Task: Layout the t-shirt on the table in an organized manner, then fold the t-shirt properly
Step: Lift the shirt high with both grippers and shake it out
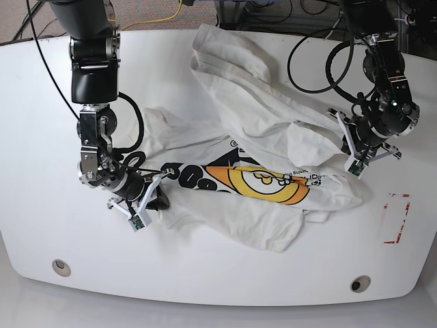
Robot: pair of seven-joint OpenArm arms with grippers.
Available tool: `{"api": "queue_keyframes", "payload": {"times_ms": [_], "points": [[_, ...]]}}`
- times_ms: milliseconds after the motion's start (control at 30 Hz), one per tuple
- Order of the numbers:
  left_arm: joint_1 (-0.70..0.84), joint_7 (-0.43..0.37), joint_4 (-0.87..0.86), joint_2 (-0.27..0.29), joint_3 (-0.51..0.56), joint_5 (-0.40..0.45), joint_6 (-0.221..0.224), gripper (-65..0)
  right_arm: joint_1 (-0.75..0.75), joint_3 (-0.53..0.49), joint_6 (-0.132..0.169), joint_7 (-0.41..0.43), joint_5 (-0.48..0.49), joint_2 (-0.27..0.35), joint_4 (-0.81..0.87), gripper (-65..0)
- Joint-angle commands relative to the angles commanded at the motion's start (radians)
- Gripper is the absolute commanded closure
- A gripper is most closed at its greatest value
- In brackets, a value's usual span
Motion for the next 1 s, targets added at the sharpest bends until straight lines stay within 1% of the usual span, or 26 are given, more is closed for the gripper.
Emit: {"api": "queue_keyframes", "payload": {"times_ms": [67,167,267,333,400,500,633,667,733,800,1000], "points": [[-0.018,0.023,0.023,-0.025,-0.025,-0.002,0.0,-0.6,0.0,0.035,0.0,-0.028,-0.002,0.008,0.034,-0.6],[-0.055,0.046,0.049,-0.031,-0.08,-0.003,0.0,-0.4,0.006,0.106,0.002,-0.08,-0.003,0.005,0.089,-0.6],[-0.121,0.068,0.057,-0.032,-0.132,-0.003,0.0,-0.4,0.046,0.137,0.008,-0.124,-0.003,0.006,0.124,-0.6],[-0.169,0.084,0.057,-0.035,-0.155,-0.002,0.0,-0.4,0.068,0.14,0.008,-0.141,-0.002,0.012,0.133,-0.6],[-0.226,0.107,0.057,-0.055,-0.178,-0.002,0.0,-0.4,0.101,0.14,0.009,-0.149,-0.002,0.015,0.138,-0.6],[-0.33,0.161,0.057,-0.075,-0.187,-0.002,0.0,-0.4,0.138,0.14,0.009,-0.15,0.0,0.049,0.155,-0.6],[-0.457,0.221,0.057,-0.098,-0.189,-0.002,0.0,-0.4,0.192,0.137,0.009,-0.152,0.0,0.064,0.157,-0.6],[-0.5,0.233,0.055,-0.103,-0.189,-0.002,0.0,-0.4,0.216,0.138,0.009,-0.166,0.0,0.068,0.157,-0.6],[-0.546,0.241,0.054,-0.114,-0.189,-0.002,0.0,-0.4,0.247,0.138,0.009,-0.19,-0.002,0.069,0.157,-0.6],[-0.629,0.244,0.051,-0.138,-0.186,0.0,0.0,-0.4,0.308,0.137,0.009,-0.219,0.0,0.094,0.157,-0.6],[-0.798,0.249,0.025,-0.178,-0.183,0.002,0.0,-0.7,0.448,0.133,0.009,-0.238,-0.002,0.14,0.143,-0.6]]}}
